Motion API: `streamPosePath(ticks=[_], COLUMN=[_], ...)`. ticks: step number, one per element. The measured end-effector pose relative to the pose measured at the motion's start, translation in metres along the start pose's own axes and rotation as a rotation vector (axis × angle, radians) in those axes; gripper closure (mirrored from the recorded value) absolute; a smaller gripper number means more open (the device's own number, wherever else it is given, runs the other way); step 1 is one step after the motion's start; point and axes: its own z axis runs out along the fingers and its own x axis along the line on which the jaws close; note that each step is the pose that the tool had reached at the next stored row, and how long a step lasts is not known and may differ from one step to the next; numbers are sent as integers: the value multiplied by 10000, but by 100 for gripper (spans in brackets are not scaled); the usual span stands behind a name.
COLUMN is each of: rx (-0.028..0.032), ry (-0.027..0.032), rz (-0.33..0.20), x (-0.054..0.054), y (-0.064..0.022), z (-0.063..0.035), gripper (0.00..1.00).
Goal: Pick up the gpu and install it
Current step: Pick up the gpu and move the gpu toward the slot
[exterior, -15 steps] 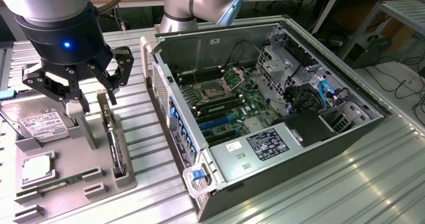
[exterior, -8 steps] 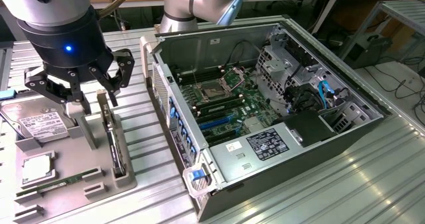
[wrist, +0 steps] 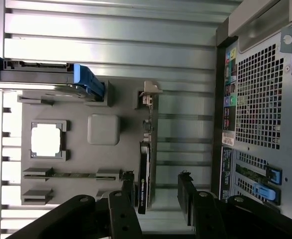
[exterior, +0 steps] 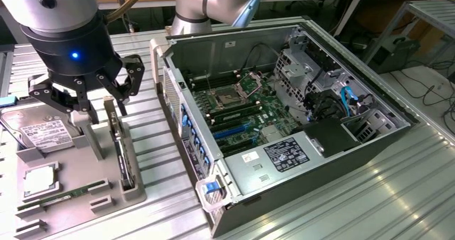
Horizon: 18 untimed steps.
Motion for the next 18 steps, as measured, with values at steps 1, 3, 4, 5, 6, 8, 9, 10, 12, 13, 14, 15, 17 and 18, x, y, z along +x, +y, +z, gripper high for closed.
streamPosePath(ticks=[1, 3, 4, 5, 6, 8, 9, 10, 12, 13, 14, 15, 17, 18], rx=[0, 0, -1, -1, 0, 0, 0, 0, 1, 1, 1, 1, 1, 1], ry=[-2, -6, -16, -21, -26, -35, -40, -45, -58, -71, -82, -85, -94, -97], rz=[-1, -4, -7, -9, -11, -13, -15, -17, -22, -28, -34, -37, -44, -48], x=[0, 1, 1, 2, 2, 3, 3, 4, 5, 6, 7, 7, 7, 8], y=[0, -1, -2, -3, -3, -3, -4, -5, -7, -9, -12, -13, -16, -17], z=[7, 19, 26, 31, 37, 47, 54, 60, 73, 85, 95, 99, 112, 119], gripper=[52, 52, 52, 52, 52, 52, 52, 52, 52, 52, 52, 52, 52, 52])
